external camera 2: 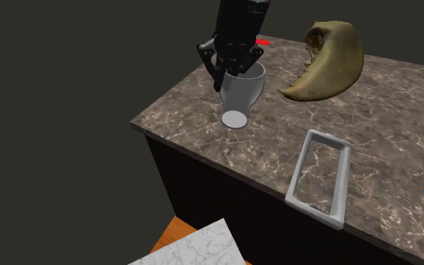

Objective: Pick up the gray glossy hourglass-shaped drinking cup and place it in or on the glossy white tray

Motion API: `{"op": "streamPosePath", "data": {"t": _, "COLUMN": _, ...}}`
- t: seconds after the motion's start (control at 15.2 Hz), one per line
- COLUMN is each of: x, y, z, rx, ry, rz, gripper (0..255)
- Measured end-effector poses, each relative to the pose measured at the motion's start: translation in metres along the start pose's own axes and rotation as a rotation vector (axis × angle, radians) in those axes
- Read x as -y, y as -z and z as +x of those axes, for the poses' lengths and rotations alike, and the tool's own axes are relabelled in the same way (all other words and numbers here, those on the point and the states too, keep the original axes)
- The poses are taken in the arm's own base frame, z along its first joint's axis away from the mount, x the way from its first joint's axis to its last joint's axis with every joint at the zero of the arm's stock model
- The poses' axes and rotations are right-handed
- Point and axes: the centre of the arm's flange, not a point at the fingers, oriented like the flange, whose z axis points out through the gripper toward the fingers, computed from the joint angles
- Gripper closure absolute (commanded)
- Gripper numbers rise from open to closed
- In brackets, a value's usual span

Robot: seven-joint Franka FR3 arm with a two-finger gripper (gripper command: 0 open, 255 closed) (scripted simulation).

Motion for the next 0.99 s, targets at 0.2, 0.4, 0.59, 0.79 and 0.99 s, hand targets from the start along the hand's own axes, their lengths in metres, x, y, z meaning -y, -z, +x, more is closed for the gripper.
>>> {"op": "streamPosePath", "data": {"t": 0.2, "x": 0.002, "y": 0.013, "z": 0.001, "rx": 0.0, "ry": 0.0, "rz": 0.0, "gripper": 255}}
{"op": "streamPosePath", "data": {"t": 0.4, "x": 0.004, "y": 0.03, "z": 0.005, "rx": 0.0, "ry": 0.0, "rz": 0.0, "gripper": 255}}
{"op": "streamPosePath", "data": {"t": 0.59, "x": 0.007, "y": 0.044, "z": 0.005, "rx": 0.0, "ry": 0.0, "rz": 0.0, "gripper": 255}}
{"op": "streamPosePath", "data": {"t": 0.79, "x": -0.006, "y": 0.058, "z": -0.016, "rx": 0.0, "ry": -0.001, "rz": 0.0, "gripper": 255}}
{"op": "streamPosePath", "data": {"t": 0.99, "x": -0.027, "y": 0.072, "z": -0.045, "rx": 0.0, "ry": -0.001, "rz": 0.0, "gripper": 255}}
